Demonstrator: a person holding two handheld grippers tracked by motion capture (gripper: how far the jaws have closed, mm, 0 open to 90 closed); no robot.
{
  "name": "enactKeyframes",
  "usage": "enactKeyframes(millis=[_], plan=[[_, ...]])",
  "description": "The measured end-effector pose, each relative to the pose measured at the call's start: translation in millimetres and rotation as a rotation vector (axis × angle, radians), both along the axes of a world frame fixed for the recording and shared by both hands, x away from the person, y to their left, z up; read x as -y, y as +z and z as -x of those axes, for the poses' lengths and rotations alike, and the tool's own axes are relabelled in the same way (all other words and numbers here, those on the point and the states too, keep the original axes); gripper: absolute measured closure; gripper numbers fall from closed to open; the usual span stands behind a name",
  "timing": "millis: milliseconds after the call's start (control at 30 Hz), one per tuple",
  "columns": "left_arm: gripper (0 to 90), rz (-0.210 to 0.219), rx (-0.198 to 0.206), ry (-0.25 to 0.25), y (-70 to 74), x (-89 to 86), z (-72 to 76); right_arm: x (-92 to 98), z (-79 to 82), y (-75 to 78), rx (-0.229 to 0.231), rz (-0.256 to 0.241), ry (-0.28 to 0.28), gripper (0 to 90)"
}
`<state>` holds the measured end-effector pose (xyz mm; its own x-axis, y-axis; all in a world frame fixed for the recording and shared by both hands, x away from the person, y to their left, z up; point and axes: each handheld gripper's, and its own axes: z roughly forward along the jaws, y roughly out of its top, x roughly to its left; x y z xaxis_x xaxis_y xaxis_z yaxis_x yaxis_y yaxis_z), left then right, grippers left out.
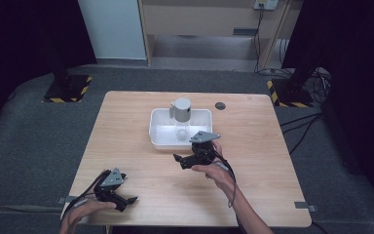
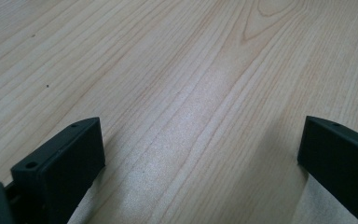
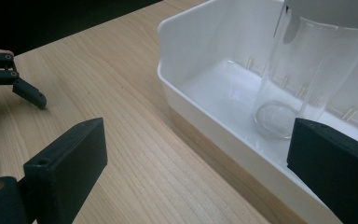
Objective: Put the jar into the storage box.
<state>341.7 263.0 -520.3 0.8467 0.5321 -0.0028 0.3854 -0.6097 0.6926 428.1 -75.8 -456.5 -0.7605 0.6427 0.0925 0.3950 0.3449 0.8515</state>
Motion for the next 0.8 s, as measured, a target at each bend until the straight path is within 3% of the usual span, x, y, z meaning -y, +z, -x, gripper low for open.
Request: enactKeyframes(millis=[800], plan=[[0.0, 0.000, 0.000, 0.000, 0.0, 0.0, 0.0, 2.5, 22.3, -13.1, -0.013, 0.008, 0.035, 5.2]])
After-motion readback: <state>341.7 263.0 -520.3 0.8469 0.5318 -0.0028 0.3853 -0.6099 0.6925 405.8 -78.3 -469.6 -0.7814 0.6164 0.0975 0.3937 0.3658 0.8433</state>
